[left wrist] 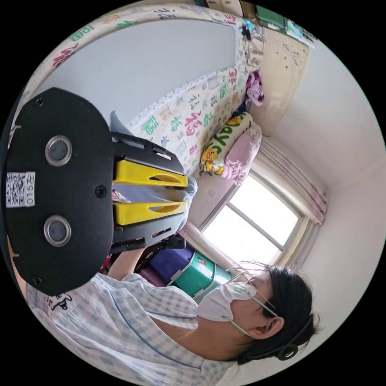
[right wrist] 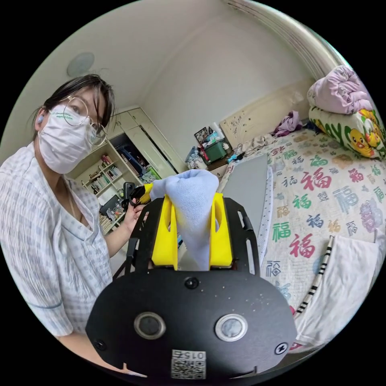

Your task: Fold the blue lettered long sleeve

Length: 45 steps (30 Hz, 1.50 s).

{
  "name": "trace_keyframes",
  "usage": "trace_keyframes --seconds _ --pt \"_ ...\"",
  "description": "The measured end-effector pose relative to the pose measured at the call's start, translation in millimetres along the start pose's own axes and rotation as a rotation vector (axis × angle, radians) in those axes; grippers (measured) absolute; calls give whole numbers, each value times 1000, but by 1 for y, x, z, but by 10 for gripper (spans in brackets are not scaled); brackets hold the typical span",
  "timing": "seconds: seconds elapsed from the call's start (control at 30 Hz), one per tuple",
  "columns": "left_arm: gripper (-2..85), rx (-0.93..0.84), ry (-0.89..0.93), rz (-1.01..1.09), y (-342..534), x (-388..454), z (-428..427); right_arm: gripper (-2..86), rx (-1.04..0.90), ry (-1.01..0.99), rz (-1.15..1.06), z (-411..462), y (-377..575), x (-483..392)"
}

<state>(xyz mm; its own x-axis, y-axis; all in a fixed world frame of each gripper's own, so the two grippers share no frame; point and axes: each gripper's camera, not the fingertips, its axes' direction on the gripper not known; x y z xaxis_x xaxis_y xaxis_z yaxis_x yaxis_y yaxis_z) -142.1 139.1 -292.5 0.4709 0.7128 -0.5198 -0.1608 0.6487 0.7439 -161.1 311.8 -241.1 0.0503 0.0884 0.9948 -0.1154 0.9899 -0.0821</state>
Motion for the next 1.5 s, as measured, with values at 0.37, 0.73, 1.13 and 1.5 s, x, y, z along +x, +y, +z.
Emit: trace_keyframes --seconds 0.37,0.73,1.13,1.5 --pt "61 -117 274 -22 -8 79 366 132 13 342 82 -332 66 88" --pt "66 -307 305 -263 -43 19 821 136 -237 934 346 -494 22 372" --pt "46 -756 -52 -54 50 -27 1061 89 -420 1091 544 -426 164 554" --pt "89 -692 -516 -477 177 -160 864 80 -343 581 436 -214 332 460"
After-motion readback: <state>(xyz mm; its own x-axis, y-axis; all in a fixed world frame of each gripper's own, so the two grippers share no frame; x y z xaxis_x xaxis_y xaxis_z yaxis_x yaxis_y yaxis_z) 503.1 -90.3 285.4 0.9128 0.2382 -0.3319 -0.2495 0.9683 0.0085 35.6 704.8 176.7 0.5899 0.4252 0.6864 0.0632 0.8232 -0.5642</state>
